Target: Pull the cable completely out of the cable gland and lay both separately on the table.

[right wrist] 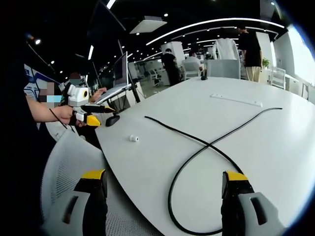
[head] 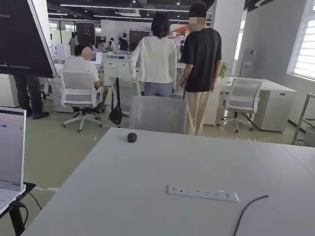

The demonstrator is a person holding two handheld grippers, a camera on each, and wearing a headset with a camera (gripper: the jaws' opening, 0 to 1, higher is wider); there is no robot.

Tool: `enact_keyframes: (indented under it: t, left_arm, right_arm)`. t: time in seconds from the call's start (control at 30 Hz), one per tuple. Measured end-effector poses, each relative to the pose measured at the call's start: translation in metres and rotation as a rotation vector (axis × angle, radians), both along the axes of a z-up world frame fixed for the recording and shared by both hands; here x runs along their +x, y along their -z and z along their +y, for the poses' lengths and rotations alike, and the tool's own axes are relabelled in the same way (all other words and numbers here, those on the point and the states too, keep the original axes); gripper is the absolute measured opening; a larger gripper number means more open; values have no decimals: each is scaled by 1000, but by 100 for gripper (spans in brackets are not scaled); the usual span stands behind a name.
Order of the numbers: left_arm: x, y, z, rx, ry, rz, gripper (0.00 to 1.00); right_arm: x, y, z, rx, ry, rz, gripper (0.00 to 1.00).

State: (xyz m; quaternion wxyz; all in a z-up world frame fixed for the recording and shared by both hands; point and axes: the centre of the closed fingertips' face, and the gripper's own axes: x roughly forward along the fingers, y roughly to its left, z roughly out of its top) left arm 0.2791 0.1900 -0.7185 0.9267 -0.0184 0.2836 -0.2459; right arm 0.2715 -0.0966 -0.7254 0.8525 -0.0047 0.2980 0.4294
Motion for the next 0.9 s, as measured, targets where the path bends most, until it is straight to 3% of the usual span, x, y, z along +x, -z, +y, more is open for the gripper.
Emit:
enact_keyframes:
  t: [0.9]
  left_arm:
    - [1,-1,-2,-7,3,0,98]
  right_arm:
    - [2,3,1,6,8,15,98]
